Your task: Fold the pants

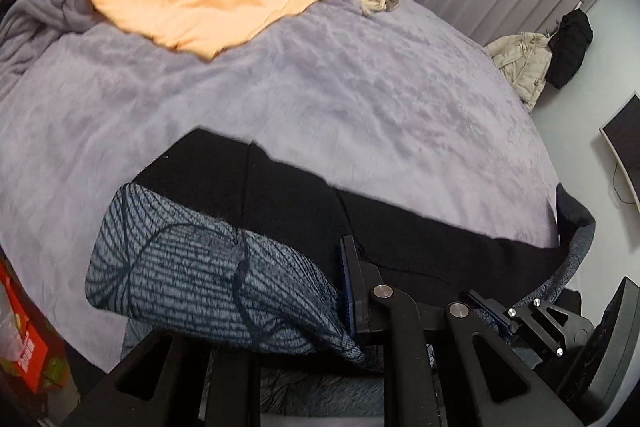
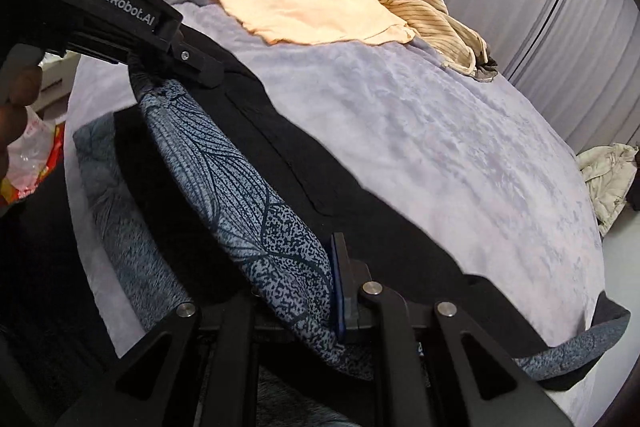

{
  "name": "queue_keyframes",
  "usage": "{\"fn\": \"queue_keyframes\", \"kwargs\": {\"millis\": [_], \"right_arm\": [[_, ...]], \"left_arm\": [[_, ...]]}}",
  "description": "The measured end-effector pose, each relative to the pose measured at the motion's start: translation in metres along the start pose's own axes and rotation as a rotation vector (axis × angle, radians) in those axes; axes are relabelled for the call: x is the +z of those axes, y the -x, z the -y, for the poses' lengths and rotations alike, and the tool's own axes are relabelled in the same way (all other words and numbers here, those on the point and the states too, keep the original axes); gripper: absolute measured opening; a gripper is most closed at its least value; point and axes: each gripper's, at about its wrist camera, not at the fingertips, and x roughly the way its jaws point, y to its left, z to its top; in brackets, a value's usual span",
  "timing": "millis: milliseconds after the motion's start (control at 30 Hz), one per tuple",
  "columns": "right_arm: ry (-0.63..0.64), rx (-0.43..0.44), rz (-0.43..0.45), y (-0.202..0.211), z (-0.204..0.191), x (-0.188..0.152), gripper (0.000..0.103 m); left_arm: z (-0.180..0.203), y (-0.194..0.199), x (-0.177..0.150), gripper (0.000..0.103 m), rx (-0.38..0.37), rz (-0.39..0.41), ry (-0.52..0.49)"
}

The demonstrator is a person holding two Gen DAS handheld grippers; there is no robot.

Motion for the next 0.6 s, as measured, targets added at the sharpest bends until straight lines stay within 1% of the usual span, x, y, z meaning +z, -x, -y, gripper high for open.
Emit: {"fn": "queue_keyframes", "kwargs": {"millis": [33, 100, 133, 200, 333, 367, 400, 433, 467, 500, 567, 600], "right_arm": [[0.005, -0.011, -0.003, -0.003, -0.007, -0.006, 0.015], [0.037, -0.069, -0.006, -0.008, -0.025, -0.015, 0.015], [0.051, -0.093, -0.001, -0.009, -0.030, -0.019, 0.015], [0.063, -0.127, 0.014, -0.004, -0.037, -0.023, 0.015], [0.028, -0.144, 0.072, 0.019, -0.037, -0.020, 0.015], [0.025, -0.140, 0.077, 0.020, -0.037, -0.022, 0.015], [0.033, -0.135, 0.069, 0.016, -0.040, -0.025, 0.015], [0.050, -0.140, 0.053, 0.009, -0.044, -0.030, 0.015], [0.078, -0.167, 0.044, 0.001, -0.052, -0.036, 0.015], [0.114, -0.211, 0.054, -0.005, -0.061, -0.041, 0.015], [0.187, -0.291, 0.082, -0.009, -0.075, -0.048, 0.018], [0.228, -0.338, 0.094, -0.009, -0.083, -0.050, 0.018]], "left_arm": [[-0.003, -0.008, -0.013, 0.019, 0.006, -0.023, 0.006], [-0.015, -0.018, -0.031, 0.019, 0.000, -0.064, 0.028], [-0.020, -0.017, -0.036, 0.019, -0.015, -0.059, 0.044], [-0.020, -0.009, -0.037, 0.019, -0.027, -0.034, 0.043], [-0.015, 0.015, -0.034, 0.019, -0.050, 0.037, 0.016], [-0.016, 0.016, -0.035, 0.019, -0.053, 0.043, 0.013], [-0.018, 0.011, -0.037, 0.019, -0.045, 0.024, 0.011], [-0.020, 0.002, -0.040, 0.019, -0.033, -0.012, 0.016], [-0.025, -0.007, -0.045, 0.019, -0.025, -0.053, 0.031], [-0.030, -0.011, -0.051, 0.019, -0.038, -0.062, 0.053], [-0.034, -0.004, -0.053, 0.019, -0.065, -0.044, 0.049], [-0.034, 0.003, -0.052, 0.025, -0.069, -0.036, 0.036]]}}
